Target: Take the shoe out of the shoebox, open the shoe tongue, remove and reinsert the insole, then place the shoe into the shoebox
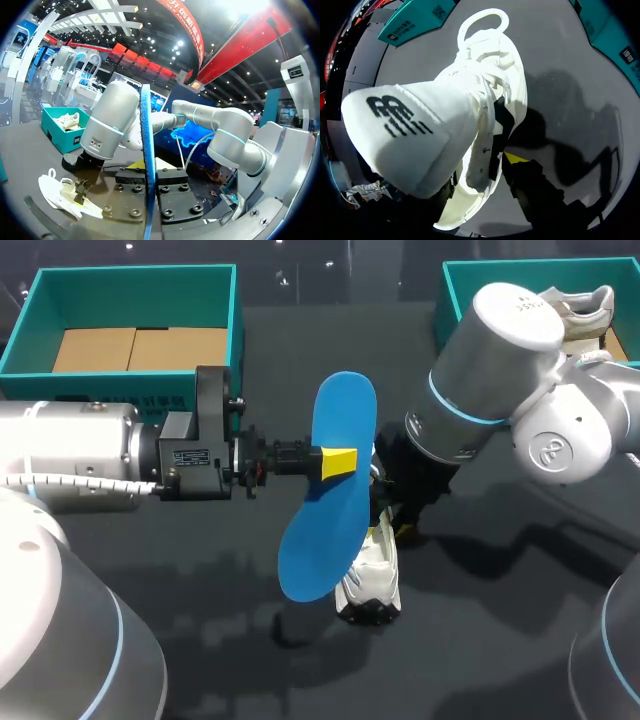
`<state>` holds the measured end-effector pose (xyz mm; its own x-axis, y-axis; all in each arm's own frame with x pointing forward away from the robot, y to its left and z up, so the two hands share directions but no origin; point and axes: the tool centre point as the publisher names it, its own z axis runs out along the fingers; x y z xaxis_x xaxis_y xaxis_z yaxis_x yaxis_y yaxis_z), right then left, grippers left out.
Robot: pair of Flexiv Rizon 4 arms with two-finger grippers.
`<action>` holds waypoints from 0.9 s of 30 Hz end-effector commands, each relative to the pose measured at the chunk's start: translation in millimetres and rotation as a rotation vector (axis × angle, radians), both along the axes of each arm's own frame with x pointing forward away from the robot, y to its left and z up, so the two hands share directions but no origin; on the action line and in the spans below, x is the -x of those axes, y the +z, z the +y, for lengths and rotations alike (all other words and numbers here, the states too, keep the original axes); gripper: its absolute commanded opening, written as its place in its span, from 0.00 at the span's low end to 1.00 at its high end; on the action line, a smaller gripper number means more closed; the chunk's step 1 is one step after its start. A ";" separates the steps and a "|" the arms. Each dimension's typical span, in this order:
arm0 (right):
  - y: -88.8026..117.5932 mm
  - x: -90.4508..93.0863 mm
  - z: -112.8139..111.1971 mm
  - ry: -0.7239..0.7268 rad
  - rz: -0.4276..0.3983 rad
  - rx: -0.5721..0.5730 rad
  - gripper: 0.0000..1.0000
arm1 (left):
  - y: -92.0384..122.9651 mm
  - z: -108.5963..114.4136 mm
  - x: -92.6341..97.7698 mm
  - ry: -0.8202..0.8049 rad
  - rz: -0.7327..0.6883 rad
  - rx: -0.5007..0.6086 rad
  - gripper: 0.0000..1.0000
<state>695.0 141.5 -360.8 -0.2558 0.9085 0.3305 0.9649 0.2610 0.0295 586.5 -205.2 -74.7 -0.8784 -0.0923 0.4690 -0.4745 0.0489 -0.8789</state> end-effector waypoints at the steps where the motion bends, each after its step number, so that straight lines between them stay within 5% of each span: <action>1: 28.1 5.3 -15.7 -0.003 -0.004 -0.032 1.00 | -1.0 0.0 2.7 0.005 -0.001 0.003 0.00; 3: 41.8 5.7 -21.8 0.021 0.001 -0.089 1.00 | -1.0 0.0 2.7 0.005 -0.001 0.003 0.00; 15: 41.8 5.7 -21.8 0.021 0.001 -0.089 1.00 | -1.0 0.0 2.7 0.005 -0.001 0.003 0.00; 27: 112.3 -7.6 -48.9 -0.133 -0.001 -0.445 1.00 | -1.0 0.0 2.7 0.005 -0.001 0.003 0.00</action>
